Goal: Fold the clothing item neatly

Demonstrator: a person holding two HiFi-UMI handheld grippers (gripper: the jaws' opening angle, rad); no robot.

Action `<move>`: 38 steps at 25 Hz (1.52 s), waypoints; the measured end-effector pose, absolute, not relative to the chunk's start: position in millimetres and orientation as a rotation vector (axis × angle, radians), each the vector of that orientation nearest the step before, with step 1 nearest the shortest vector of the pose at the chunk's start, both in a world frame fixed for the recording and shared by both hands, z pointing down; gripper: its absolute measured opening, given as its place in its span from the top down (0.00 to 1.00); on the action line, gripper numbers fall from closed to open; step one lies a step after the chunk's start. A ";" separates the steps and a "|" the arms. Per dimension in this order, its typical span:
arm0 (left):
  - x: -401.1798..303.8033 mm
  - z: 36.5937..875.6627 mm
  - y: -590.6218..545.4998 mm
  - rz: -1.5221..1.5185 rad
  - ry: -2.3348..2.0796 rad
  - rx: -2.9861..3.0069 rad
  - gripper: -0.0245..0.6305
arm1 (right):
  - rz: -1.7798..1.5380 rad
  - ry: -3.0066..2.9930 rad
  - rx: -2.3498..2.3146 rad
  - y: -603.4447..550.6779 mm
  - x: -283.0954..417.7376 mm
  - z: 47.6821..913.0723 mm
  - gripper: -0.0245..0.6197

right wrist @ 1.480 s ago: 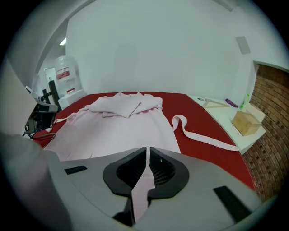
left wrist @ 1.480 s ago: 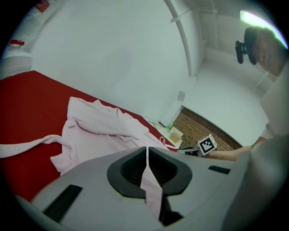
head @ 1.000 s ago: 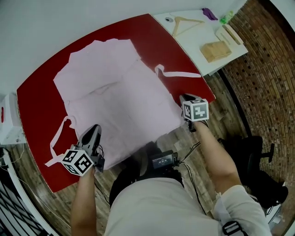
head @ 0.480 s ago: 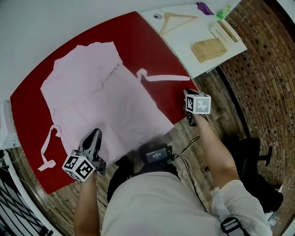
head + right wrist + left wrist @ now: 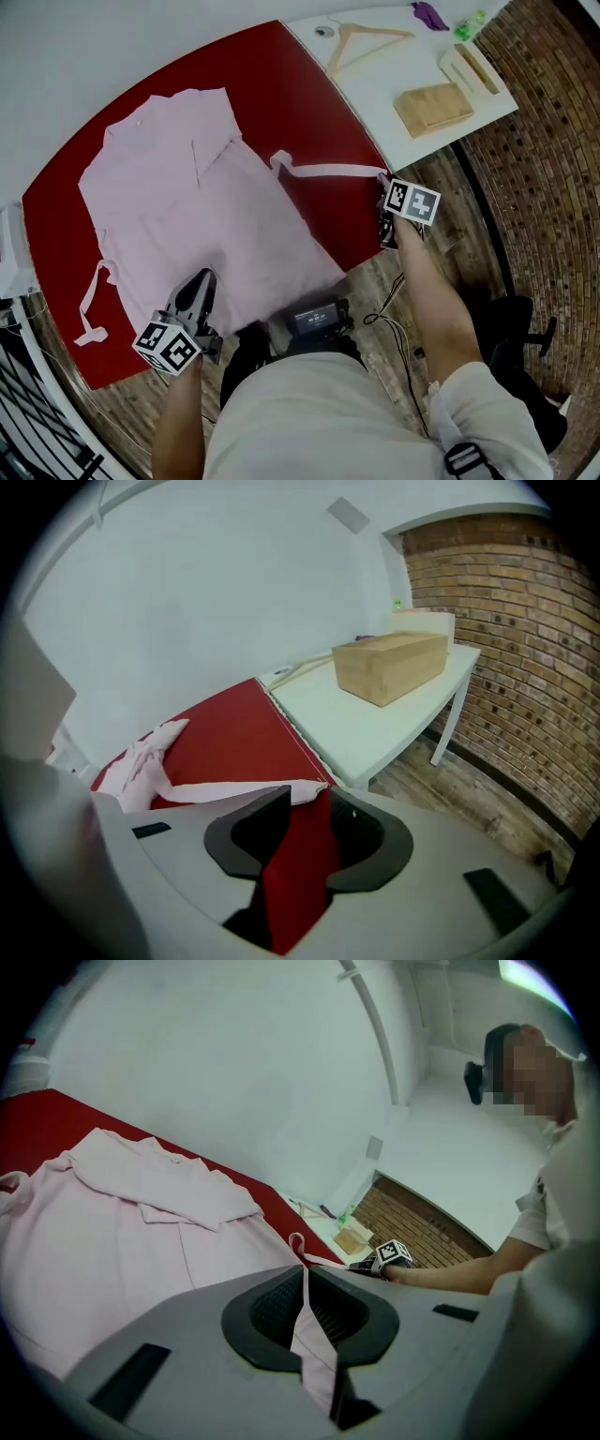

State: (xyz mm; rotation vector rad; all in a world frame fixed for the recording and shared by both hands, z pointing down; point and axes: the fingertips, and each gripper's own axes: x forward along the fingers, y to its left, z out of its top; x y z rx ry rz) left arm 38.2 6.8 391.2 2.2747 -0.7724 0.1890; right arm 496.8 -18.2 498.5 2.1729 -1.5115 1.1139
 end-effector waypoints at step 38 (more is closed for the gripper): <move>123.1 354.8 -39.2 0.027 -0.559 2.297 0.92 | 0.385 -2.257 1.751 -87.8 296.6 338.7 0.91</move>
